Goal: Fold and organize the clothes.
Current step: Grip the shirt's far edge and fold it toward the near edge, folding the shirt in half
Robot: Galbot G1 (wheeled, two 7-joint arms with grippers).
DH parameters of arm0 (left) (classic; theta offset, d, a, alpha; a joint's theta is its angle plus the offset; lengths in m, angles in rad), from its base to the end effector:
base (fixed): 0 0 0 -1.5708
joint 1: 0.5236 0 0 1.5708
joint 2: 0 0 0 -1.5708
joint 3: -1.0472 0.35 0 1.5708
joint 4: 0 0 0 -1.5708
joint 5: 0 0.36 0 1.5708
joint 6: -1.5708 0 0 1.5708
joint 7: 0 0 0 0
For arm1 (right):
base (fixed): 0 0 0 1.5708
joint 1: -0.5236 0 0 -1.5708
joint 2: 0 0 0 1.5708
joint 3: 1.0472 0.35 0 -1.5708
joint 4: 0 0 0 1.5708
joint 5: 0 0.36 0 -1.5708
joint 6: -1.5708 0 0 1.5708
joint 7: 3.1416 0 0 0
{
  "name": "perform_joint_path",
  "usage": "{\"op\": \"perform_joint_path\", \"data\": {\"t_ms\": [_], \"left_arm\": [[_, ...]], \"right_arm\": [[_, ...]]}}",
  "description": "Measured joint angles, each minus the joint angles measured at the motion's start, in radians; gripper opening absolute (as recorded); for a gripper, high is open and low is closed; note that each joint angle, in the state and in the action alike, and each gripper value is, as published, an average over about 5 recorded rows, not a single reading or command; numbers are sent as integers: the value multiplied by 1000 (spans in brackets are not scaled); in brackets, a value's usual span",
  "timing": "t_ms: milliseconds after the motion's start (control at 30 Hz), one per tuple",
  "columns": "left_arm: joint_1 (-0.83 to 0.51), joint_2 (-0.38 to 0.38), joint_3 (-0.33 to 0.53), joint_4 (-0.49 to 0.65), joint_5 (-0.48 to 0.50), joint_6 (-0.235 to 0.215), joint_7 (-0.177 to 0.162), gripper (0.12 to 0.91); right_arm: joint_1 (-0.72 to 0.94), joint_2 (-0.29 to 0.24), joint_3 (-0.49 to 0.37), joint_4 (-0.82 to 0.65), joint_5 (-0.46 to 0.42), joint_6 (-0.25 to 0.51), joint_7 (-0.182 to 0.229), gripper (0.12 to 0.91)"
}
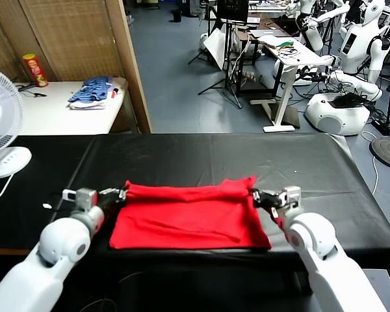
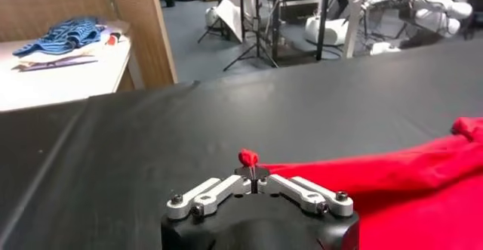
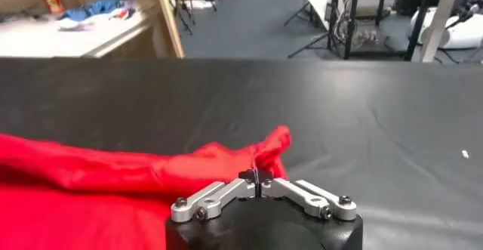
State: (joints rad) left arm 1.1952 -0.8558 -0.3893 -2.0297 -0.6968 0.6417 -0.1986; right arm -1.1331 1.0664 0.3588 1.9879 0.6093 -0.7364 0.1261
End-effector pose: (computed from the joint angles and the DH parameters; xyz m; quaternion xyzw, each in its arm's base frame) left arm 0.2910 0.0923 -0.2175 -0.0977 -0.9615 -0.0668 0.2481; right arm 0.3059 -0.0514 -0.2319 0.1300 -0.9548 0.0090 0.2672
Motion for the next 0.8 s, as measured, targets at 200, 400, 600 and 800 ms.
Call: {"op": "perform_joint_path", "data": {"t_ms": [200, 400, 600, 800], "left_arm": [[78, -3, -24, -40, 28, -5, -18, 127], [126, -5, -52, -49, 37, -6, -50, 127], [169, -4, -78, -78, 47, 7, -46, 127], [220, -5, -104, -110, 58, 13, -46, 127]], "right_arm": [[-48, -7, 14, 22, -25, 0, 27, 122], [-74, -17, 33, 38, -22, 0, 18, 122], [-97, -26, 42, 60, -21, 0, 11, 122], [-111, -29, 43, 64, -24, 0, 11, 122]]}}
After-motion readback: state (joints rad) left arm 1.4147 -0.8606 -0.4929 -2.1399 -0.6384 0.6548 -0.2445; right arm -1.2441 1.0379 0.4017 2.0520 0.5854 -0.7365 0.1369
